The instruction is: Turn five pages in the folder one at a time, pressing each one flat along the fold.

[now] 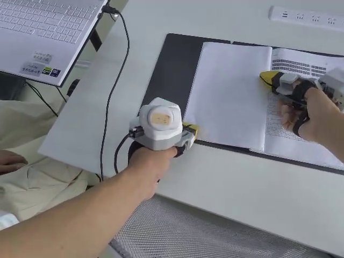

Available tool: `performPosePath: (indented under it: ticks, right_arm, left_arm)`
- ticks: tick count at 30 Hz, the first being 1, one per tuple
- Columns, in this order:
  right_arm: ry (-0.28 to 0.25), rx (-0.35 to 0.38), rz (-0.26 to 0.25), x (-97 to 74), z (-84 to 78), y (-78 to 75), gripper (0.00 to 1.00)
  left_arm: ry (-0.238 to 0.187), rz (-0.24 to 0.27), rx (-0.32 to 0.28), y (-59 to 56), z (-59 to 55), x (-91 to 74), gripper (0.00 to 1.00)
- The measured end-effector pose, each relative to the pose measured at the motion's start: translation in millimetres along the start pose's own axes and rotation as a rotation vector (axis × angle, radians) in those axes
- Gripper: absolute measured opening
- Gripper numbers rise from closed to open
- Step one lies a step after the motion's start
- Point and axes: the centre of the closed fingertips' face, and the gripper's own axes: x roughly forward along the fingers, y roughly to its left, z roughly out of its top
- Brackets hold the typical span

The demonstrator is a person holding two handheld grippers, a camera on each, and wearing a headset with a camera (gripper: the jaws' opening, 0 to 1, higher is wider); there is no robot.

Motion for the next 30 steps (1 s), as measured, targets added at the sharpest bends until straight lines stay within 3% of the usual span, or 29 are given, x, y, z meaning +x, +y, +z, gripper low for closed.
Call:
performPosePath:
  ticks: [7, 15, 30]
  right_arm:
    - [-0.026, 0.0, -0.006, 10.7, 11.1, 1.8, 0.0]
    - [-0.065, -0.094, -0.037, 27.8, 26.9, 8.3, 0.0]
    - [-0.224, -0.023, -0.068, 41.1, 67.1, -0.1, 0.0]
  left_arm:
    - [-0.008, -0.002, -0.005, 3.5, -0.8, 3.5, 0.0]
    - [-0.009, 0.005, 0.002, 4.7, -1.9, 5.9, 0.0]
    - [-0.015, 0.006, 0.003, 5.2, -2.5, 6.3, 0.0]
